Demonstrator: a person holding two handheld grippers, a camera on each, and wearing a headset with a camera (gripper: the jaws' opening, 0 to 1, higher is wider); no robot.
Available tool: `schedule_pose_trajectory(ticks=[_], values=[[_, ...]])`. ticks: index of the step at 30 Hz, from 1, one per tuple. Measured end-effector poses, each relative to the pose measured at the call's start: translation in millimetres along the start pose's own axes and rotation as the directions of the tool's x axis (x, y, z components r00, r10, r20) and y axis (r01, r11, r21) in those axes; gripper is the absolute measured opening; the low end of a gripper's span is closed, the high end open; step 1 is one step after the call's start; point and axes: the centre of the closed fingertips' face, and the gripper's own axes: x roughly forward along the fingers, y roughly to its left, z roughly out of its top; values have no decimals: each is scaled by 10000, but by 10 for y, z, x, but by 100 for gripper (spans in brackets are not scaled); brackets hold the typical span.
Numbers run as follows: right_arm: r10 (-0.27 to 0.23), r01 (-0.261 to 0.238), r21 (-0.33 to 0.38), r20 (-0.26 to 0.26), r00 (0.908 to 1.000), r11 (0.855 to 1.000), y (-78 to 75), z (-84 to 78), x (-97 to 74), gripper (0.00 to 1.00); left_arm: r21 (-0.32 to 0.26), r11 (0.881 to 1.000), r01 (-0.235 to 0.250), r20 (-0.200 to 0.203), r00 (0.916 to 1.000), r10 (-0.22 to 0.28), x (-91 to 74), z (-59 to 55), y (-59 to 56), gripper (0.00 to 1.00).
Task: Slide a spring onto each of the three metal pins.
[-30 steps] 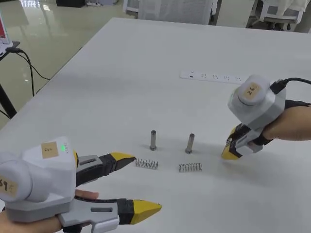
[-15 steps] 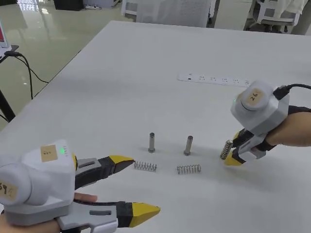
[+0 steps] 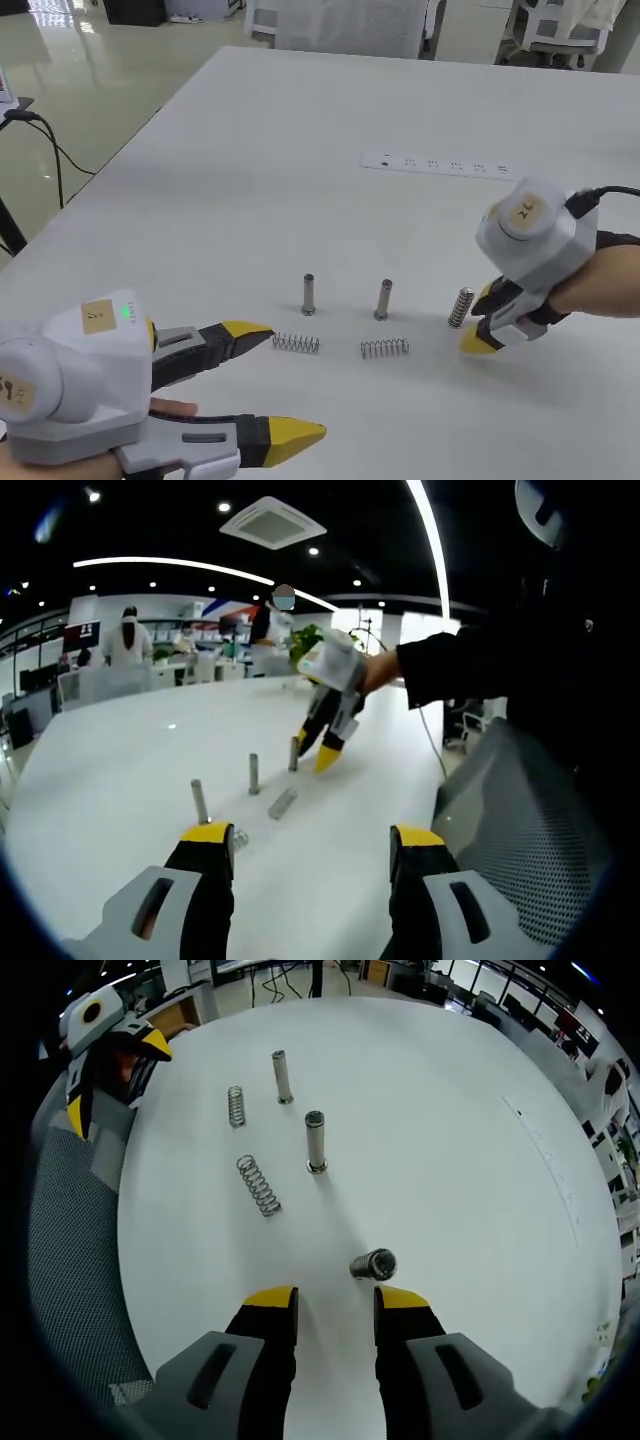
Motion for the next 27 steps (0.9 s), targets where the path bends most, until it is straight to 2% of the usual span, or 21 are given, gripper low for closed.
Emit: schedule_pose_trajectory(ticks=[27], values=[[355,-351,-192,227,9991,9992,235,69,0,28,59,10000,21,-41,10000,-21,7,-2,-11,58]])
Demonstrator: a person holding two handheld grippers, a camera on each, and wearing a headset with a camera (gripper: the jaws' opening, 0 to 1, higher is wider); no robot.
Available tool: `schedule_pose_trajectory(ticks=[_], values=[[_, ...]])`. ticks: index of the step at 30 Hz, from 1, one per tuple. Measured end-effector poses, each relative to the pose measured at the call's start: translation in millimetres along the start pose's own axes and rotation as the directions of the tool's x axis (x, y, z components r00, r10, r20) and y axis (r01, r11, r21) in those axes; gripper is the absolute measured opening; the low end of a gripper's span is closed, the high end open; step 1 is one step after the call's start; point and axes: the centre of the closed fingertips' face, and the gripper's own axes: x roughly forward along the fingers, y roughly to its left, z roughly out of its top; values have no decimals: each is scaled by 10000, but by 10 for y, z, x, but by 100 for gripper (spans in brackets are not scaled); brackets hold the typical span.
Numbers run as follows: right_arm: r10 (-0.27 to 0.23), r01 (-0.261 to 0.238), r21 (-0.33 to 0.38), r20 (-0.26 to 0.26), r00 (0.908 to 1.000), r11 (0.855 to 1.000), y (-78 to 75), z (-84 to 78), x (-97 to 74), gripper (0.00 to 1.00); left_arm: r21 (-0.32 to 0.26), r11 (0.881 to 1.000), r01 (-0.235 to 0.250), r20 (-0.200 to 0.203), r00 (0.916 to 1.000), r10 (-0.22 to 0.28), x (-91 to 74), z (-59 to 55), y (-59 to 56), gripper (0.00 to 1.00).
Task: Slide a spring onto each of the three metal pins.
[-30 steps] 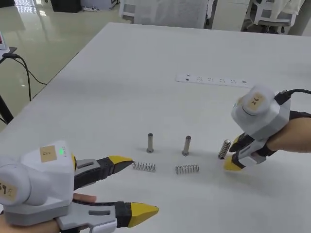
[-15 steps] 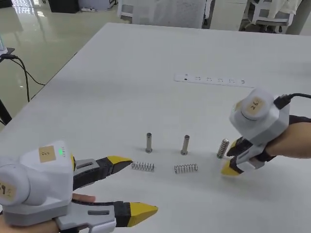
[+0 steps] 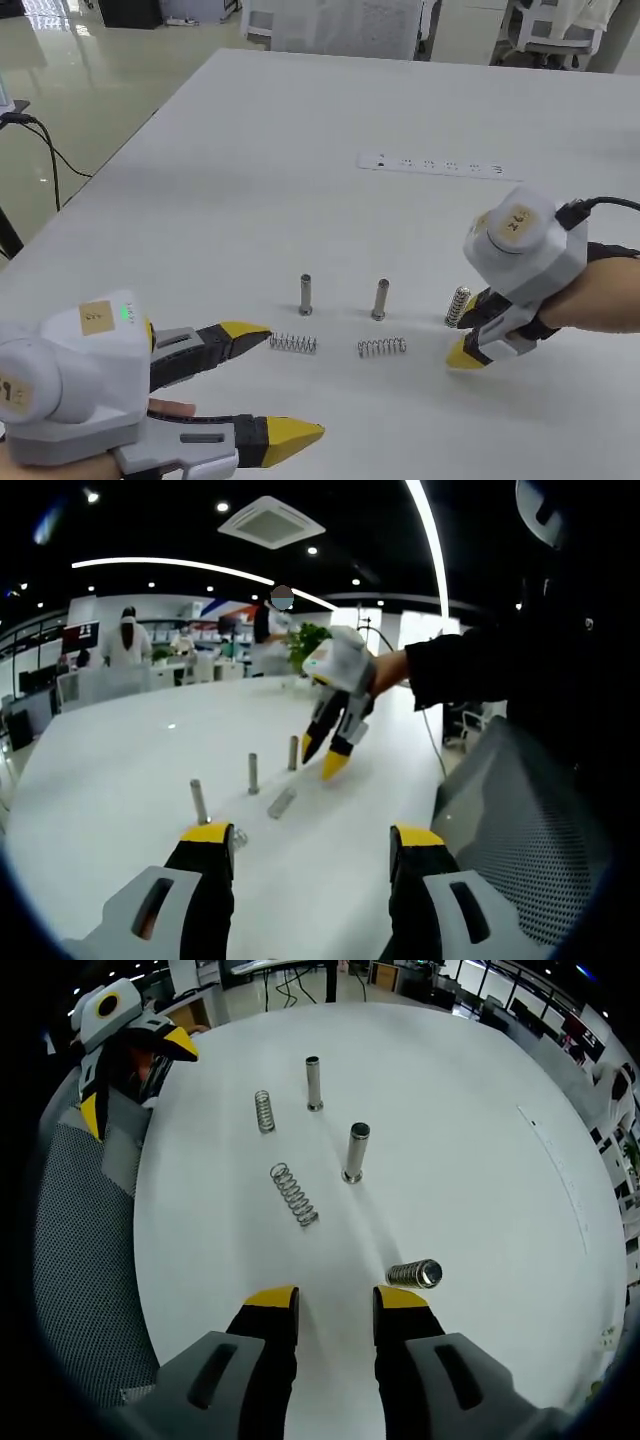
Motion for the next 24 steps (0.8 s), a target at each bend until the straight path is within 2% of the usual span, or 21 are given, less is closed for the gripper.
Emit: schedule_pose_trajectory(ticks=[13,24], values=[[51,-47,-360,126,9999,9993,76,133,-29,27,27,10000,6,16,10000,-6,-4,11,-9,58],[144,-130,-725,183,9997,9973,144,245,10,27,37,10000,20,24,10000,-20,-3,13,-15,58]])
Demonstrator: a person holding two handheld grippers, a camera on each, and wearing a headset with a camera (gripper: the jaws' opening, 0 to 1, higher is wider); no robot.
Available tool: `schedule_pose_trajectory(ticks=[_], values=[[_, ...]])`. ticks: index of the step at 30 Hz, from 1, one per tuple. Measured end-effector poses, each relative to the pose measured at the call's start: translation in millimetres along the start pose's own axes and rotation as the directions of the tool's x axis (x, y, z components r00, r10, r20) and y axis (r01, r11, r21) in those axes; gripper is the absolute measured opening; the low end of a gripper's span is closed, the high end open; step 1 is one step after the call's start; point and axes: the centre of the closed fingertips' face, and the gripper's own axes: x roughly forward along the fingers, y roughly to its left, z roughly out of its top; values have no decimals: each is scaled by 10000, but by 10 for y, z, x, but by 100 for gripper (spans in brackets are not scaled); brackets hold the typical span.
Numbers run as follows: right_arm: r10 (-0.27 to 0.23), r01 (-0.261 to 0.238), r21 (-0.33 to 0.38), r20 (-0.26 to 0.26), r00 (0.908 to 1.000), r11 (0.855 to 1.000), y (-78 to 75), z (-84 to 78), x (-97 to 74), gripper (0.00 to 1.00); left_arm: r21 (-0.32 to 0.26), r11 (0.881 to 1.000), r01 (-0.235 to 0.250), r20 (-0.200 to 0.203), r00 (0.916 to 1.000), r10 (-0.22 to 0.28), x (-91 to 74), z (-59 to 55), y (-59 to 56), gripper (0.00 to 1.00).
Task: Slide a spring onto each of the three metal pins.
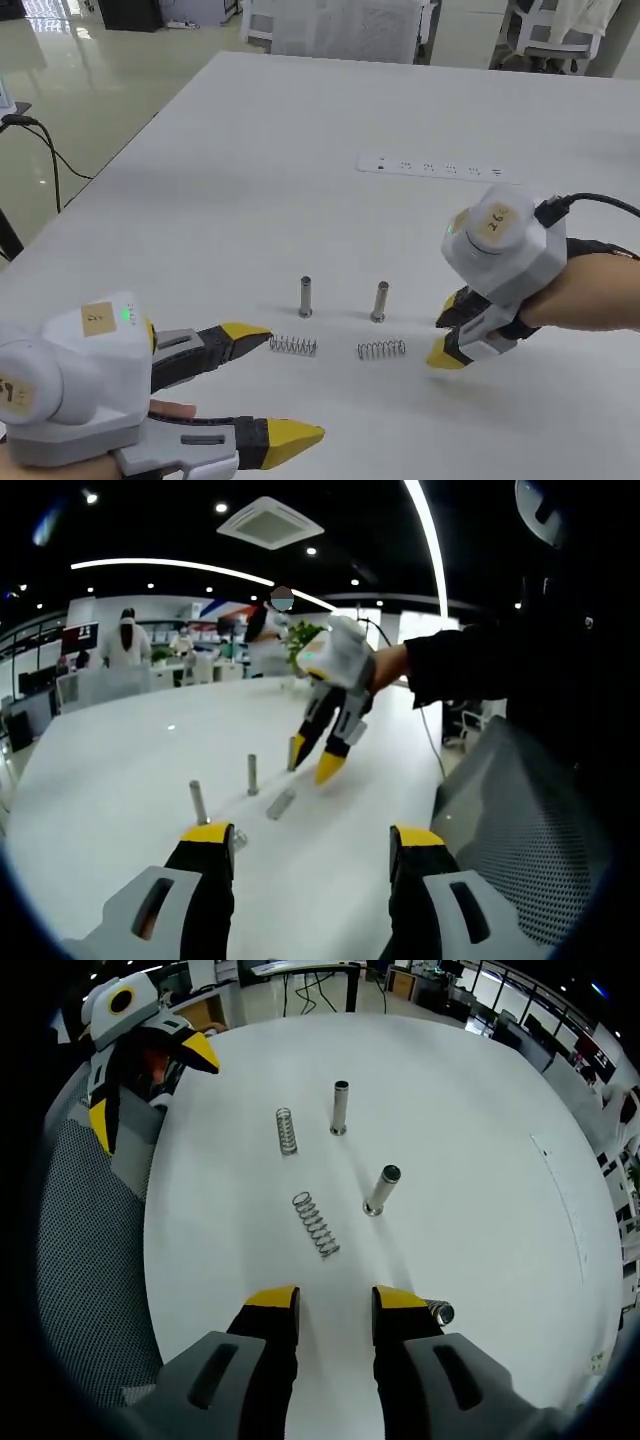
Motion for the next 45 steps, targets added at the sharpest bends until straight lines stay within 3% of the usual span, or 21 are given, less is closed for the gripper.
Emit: schedule_pose_trajectory(ticks=[26,45], values=[[337,-336,-536,6,9994,9980,111,195,203,22,-23,10000,11,-48,10000,-11,-6,-16,3,57],[484,-503,-976,-216,9986,9940,124,215,331,18,-92,9999,58,-74,10000,-59,12,-21,-8,57]])
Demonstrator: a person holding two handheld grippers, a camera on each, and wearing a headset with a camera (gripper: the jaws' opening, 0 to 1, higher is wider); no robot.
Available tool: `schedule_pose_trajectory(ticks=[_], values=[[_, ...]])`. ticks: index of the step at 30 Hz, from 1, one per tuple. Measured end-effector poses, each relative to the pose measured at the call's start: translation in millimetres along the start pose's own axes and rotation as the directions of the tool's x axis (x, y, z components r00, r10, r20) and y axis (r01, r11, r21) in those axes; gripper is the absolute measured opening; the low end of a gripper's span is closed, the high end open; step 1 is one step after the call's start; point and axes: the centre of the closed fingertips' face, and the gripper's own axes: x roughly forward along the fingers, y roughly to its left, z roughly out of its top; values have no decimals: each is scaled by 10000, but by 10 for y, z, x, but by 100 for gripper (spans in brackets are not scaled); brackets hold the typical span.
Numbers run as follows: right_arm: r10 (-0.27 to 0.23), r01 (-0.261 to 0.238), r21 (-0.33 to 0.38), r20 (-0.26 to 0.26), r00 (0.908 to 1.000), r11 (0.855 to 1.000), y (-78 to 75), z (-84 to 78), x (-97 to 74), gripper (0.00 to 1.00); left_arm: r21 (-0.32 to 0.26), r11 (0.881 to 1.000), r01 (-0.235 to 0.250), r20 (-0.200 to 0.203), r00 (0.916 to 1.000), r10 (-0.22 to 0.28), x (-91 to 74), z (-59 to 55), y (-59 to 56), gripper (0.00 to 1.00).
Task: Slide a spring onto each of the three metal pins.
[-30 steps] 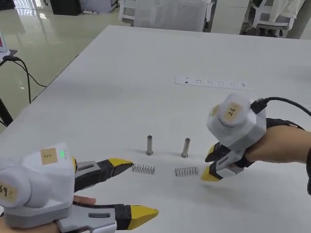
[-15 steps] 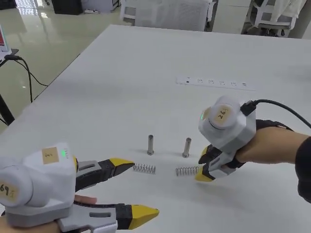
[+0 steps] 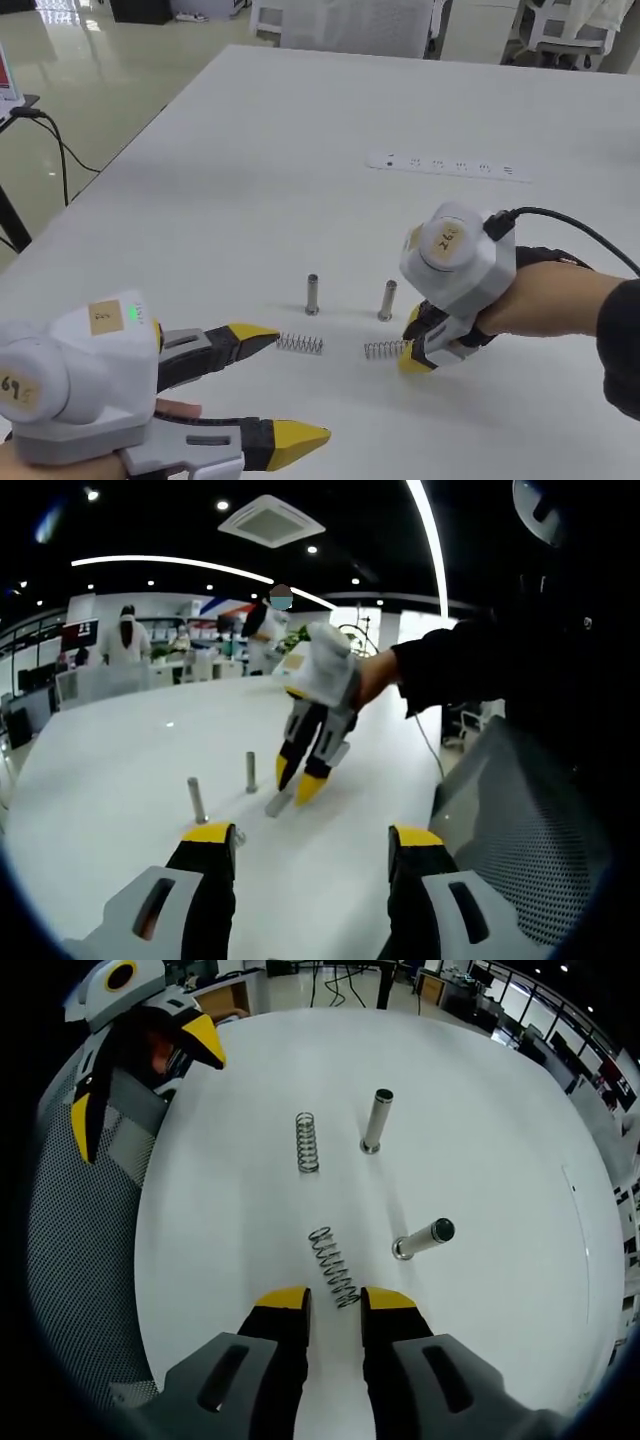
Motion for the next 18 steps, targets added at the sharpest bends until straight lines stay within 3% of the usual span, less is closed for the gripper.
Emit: schedule_pose_trajectory(ticks=[18], values=[[199,-199,8,-177,9996,9998,54,-25,41,9,-59,10000,54,2,10000,-54,3,-8,-18,56]])
